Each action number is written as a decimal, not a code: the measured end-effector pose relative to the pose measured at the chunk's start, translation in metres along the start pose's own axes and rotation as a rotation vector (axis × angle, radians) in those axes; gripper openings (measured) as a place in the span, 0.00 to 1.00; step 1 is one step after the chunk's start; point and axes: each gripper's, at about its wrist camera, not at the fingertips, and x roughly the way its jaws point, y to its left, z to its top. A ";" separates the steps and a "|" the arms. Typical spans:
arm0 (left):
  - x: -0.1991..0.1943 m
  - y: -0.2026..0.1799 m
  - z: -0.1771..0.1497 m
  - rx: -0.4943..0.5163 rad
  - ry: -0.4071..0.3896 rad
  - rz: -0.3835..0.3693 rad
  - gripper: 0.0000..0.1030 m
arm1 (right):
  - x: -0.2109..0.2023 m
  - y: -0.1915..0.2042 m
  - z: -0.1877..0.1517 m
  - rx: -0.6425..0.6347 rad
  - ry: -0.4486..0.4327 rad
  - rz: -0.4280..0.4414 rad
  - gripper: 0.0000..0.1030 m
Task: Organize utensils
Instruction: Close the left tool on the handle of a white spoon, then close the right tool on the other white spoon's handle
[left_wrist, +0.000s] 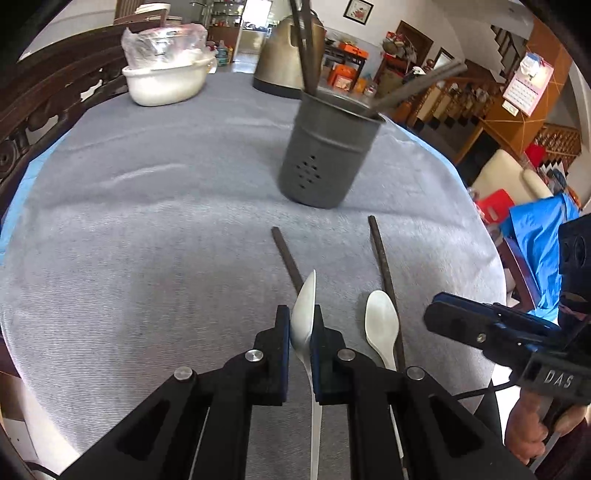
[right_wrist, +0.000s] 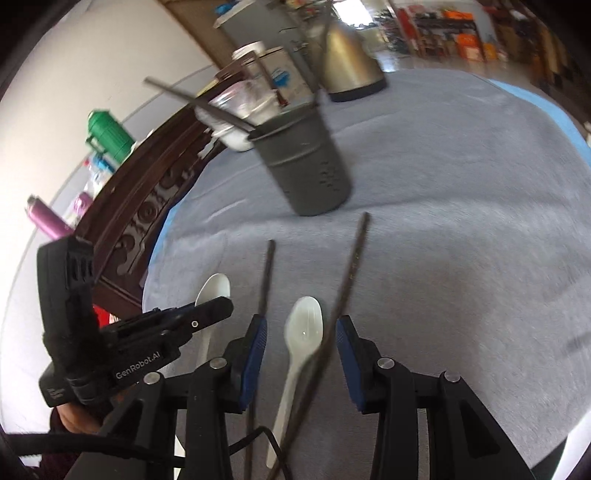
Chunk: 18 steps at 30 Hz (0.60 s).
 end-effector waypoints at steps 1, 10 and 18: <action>-0.001 0.003 0.000 -0.004 -0.001 0.001 0.10 | 0.003 0.004 0.001 -0.017 0.005 -0.004 0.41; 0.011 0.026 -0.011 -0.059 0.071 0.019 0.10 | 0.036 0.021 0.018 -0.120 0.061 -0.020 0.41; 0.012 0.020 -0.008 -0.036 0.098 0.025 0.11 | 0.043 -0.009 0.014 -0.006 0.128 0.046 0.39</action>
